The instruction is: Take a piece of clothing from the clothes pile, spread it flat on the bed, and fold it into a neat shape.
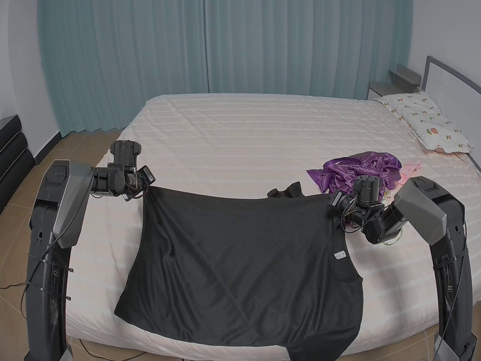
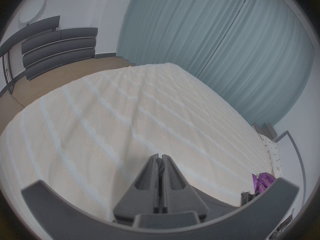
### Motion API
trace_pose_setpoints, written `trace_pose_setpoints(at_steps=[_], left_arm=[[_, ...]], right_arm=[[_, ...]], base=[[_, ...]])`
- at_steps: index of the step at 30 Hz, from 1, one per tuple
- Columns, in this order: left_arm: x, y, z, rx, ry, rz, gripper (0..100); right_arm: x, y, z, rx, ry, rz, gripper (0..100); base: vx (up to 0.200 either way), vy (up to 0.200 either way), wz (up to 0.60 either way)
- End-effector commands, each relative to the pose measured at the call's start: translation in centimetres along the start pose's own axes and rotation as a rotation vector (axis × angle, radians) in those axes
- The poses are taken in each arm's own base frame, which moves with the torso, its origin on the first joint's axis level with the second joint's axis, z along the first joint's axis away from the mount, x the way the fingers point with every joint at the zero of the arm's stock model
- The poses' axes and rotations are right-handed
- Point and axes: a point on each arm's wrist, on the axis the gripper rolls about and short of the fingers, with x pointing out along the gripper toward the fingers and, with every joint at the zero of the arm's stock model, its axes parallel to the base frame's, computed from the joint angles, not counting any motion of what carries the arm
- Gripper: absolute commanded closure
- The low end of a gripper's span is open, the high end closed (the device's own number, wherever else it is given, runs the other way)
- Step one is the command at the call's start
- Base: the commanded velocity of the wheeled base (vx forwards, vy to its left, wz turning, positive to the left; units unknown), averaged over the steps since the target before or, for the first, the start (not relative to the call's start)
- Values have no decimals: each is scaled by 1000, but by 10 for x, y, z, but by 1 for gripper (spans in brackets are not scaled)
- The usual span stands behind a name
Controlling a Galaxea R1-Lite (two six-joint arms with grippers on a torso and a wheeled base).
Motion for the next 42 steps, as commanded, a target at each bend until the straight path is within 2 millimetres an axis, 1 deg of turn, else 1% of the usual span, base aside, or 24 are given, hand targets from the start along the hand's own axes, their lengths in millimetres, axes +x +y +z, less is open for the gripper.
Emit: trace_pose_setpoints(at_steps=[1, 5, 6, 9, 11, 12, 13, 15, 16, 17, 20, 21, 23, 24, 26, 27, 29, 31, 33, 34, 35, 38, 39, 42], left_arm=[[19, 11, -20, 4, 32, 22, 0], [26, 15, -27, 6, 43, 28, 0], [27, 17, -29, 5, 46, 32, 0], [31, 19, -33, 7, 54, 40, 0], [31, 21, -33, 3, 53, 43, 0], [30, 20, -31, 0, 52, 45, 0], [29, 21, -29, -3, 53, 49, 0], [20, 20, -18, -20, 37, 47, 0], [19, 20, -16, -25, 34, 46, 0], [6, 19, -4, -65, 18, 43, 0], [-19, 19, 9, -112, 35, 26, 0], [-35, 21, 13, -123, 61, 14, 0], [-56, 27, 14, -135, 104, -5, 0], [-73, 30, 14, -141, 140, -25, 0], [-103, 41, 6, -154, 216, -83, 0], [-112, 45, 2, -157, 231, -95, 0], [-134, 57, -13, -163, 264, -110, 0], [-147, 67, -26, -165, 276, -105, 0], [-161, 79, -41, -168, 288, -115, 0], [-161, 79, -41, -168, 288, -115, 0], [-171, 90, -56, -170, 312, -120, 0], [-178, 100, -70, -178, 332, -117, 0], [-181, 107, -80, -183, 353, -100, 0], [-187, 118, -97, -188, 404, -74, 0]], right_arm=[[5, -4, -15, -4, 27, -8, 100], [7, -7, -22, -6, 38, -13, 100], [8, -7, -23, -6, 36, -10, 0], [8, -5, -23, -7, 26, -1, 0], [6, -2, -20, -6, 13, 8, 0], [4, 0, -16, -6, 6, 10, 0], [0, 4, -5, -4, -16, 14, 0], [-10, 9, 7, -2, -33, 10, 0], [-10, 9, 7, -1, -31, 9, 0], [-22, 14, 16, -1, -34, 13, 0], [-42, 20, 26, -1, -25, 11, 0], [-52, 22, 25, -2, -9, 4, 0], [-68, 26, 26, -2, 13, 2, 0], [-78, 27, 25, -1, 31, -2, 0], [-98, 30, 19, 27, 70, -12, 0], [-103, 31, 17, 44, 84, -15, 0], [-119, 33, 17, 101, 89, -12, 0], [-130, 34, 17, 127, 89, -10, 0], [-145, 34, 12, 128, 111, -14, 0], [-145, 34, 12, 128, 111, -14, 0], [-157, 34, 8, 134, 127, -18, 0], [-166, 29, 1, 134, 152, -32, 0], [-171, 26, -4, 132, 162, -36, 0], [-180, 20, -13, 133, 170, -41, 0]], base=[[0, 0, 0], [0, 0, 0], [0, 0, 0], [0, 0, 0], [0, 0, 0], [0, 0, 0], [0, 0, 0], [0, 0, 0], [0, 0, 0], [0, 0, 0], [0, 0, 0], [0, 0, 0], [0, 0, 0], [0, 0, 0], [0, 0, 0], [0, 0, 0], [0, 0, 0], [0, 0, 0], [0, 0, 0], [0, 0, 0], [-200, 0, 0], [-200, 0, 0], [-200, 0, 0], [-200, 0, 0]])
